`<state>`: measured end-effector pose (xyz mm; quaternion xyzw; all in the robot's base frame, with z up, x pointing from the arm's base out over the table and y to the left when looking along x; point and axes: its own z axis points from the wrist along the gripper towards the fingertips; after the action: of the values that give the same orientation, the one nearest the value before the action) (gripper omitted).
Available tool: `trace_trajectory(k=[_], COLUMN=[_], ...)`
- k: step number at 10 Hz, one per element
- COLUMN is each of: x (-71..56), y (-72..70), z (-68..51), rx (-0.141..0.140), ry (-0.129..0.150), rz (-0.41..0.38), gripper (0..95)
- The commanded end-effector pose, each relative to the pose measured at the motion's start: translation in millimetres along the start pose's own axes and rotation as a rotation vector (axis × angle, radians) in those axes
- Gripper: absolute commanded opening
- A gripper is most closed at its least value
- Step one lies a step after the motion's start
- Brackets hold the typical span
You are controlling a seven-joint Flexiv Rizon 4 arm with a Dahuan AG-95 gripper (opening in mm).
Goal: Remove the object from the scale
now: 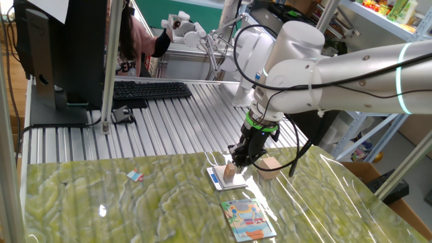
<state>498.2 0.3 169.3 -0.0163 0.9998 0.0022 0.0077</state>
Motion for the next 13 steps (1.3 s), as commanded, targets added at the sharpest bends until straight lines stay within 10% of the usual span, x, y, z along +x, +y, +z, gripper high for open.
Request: trace_trajectory(k=[1, 4, 5, 13], x=[0.2, -1.6, -3.2, -18.0], y=[-0.1, -0.6, -1.0, -6.4], z=[-0.1, -0.9, -1.8, -9.2], rx=[-0.001, -0.003, -0.002, 0.002], ry=[-0.004, -0.019, -0.019, -0.016], rz=[0.0, 0.009, 0.011, 0.051], gripper=[0.0, 0.0, 19.0, 19.0])
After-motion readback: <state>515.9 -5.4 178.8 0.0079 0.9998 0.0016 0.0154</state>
